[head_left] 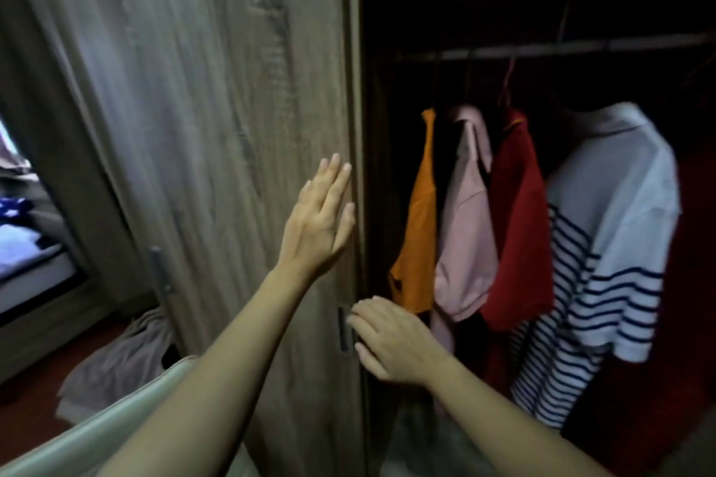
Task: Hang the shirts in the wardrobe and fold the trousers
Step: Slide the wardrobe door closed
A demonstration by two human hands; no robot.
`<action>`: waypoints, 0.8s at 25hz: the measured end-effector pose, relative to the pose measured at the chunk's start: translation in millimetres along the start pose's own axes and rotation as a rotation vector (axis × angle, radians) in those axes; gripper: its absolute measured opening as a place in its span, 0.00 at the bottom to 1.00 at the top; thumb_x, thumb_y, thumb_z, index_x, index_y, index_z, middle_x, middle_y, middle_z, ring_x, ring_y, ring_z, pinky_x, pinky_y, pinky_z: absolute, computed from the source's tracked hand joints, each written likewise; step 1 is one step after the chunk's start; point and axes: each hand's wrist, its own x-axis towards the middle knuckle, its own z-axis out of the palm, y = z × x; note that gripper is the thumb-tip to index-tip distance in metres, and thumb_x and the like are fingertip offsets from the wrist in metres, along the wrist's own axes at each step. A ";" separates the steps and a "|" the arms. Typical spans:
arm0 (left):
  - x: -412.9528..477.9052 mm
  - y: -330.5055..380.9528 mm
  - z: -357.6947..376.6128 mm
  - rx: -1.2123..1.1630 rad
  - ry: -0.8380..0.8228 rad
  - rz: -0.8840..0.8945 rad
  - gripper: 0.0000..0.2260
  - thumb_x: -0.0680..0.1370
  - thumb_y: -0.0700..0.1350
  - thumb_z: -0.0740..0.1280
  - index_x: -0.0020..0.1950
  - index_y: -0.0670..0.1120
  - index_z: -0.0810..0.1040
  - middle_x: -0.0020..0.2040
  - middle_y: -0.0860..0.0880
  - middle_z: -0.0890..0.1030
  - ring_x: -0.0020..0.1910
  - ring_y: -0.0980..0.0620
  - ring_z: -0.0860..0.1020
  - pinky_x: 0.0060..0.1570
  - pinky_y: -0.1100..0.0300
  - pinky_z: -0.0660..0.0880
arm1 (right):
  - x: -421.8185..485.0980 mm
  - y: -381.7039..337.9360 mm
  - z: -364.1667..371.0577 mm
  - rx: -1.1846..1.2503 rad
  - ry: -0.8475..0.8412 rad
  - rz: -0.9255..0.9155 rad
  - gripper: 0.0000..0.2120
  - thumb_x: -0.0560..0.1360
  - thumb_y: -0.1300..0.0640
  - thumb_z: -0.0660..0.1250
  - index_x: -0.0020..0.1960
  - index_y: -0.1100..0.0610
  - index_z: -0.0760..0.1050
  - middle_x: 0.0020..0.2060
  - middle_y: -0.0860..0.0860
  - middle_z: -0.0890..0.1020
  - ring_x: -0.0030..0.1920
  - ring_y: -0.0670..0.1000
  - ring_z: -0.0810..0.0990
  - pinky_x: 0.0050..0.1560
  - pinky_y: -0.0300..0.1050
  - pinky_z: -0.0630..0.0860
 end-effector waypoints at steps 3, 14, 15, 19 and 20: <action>-32.5 -27.5 8.6 0.057 -0.101 -0.093 0.24 0.80 0.48 0.55 0.75 0.41 0.58 0.75 0.44 0.57 0.75 0.50 0.53 0.72 0.50 0.56 | 10.9 -28.1 44.8 -0.020 -0.213 -0.070 0.17 0.72 0.48 0.60 0.54 0.56 0.76 0.51 0.52 0.80 0.53 0.51 0.79 0.61 0.44 0.74; -71.7 -86.7 81.6 0.074 -0.232 -0.206 0.28 0.80 0.52 0.50 0.75 0.45 0.41 0.76 0.47 0.45 0.75 0.53 0.42 0.71 0.49 0.47 | 61.9 -15.0 155.4 -0.538 -0.562 -0.180 0.24 0.80 0.51 0.54 0.73 0.62 0.60 0.71 0.58 0.65 0.72 0.57 0.60 0.75 0.53 0.50; -72.5 -87.7 84.4 0.080 -0.222 -0.205 0.28 0.80 0.52 0.50 0.75 0.46 0.41 0.75 0.47 0.45 0.75 0.55 0.40 0.70 0.48 0.47 | 60.9 -12.3 157.5 -0.553 -0.578 -0.184 0.24 0.79 0.52 0.56 0.72 0.61 0.61 0.70 0.57 0.65 0.72 0.57 0.61 0.75 0.53 0.52; -74.3 -85.8 93.9 0.077 -0.156 -0.193 0.27 0.81 0.56 0.48 0.75 0.47 0.41 0.75 0.45 0.47 0.74 0.58 0.35 0.69 0.45 0.46 | 48.2 4.9 155.3 -0.698 -0.616 -0.291 0.25 0.76 0.51 0.62 0.70 0.58 0.66 0.67 0.55 0.68 0.67 0.55 0.65 0.73 0.51 0.58; -74.5 -85.6 95.3 0.071 -0.149 -0.198 0.27 0.81 0.57 0.47 0.75 0.47 0.41 0.75 0.45 0.47 0.74 0.58 0.35 0.69 0.45 0.47 | 46.7 4.9 155.3 -0.706 -0.632 -0.305 0.24 0.76 0.51 0.63 0.70 0.58 0.67 0.67 0.55 0.68 0.67 0.55 0.66 0.73 0.51 0.59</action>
